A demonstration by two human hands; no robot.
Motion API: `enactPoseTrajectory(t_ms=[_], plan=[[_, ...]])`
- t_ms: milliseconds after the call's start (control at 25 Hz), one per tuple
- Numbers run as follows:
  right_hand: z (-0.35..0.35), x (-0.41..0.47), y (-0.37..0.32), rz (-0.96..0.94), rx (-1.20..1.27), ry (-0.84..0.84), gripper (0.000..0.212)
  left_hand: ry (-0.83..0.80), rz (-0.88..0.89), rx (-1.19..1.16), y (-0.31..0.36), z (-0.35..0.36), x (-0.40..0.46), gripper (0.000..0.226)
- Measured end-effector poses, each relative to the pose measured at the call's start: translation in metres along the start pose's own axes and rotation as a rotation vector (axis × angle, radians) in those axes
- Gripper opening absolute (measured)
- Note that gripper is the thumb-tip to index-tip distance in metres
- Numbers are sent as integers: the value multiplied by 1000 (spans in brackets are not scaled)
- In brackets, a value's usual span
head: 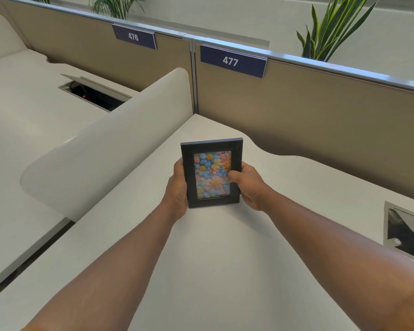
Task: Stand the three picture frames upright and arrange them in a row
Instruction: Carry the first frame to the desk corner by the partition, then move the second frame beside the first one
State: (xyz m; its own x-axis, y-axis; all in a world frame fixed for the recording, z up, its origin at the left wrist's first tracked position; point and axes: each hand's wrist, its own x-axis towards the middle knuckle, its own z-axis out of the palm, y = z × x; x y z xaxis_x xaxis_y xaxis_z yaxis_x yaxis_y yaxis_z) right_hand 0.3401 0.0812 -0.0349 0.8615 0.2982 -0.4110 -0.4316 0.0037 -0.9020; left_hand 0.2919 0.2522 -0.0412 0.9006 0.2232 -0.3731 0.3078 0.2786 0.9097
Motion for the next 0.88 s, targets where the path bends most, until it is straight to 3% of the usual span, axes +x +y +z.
enactPoseTrajectory(t_ms=[120,320,480,560,680,880], plan=[[-1,1,2,0,-21,0,29,28,1,11,0,-1,-2,61],[-17,-19,2,-14,-154,49,64,196,-68,-54,-3,-8,-21,60],[-31,-75,-6,5,-394,95,69,454,-34,64,-5,6,-64,33],[-41,-121,-14,11,-522,109,61,475,25,214,-2,27,-101,19],[-60,-189,-26,-6,-819,96,40,232,86,363,-3,71,-148,11],[-115,-319,-37,15,-1245,242,23,-428,228,813,4,157,-240,32]])
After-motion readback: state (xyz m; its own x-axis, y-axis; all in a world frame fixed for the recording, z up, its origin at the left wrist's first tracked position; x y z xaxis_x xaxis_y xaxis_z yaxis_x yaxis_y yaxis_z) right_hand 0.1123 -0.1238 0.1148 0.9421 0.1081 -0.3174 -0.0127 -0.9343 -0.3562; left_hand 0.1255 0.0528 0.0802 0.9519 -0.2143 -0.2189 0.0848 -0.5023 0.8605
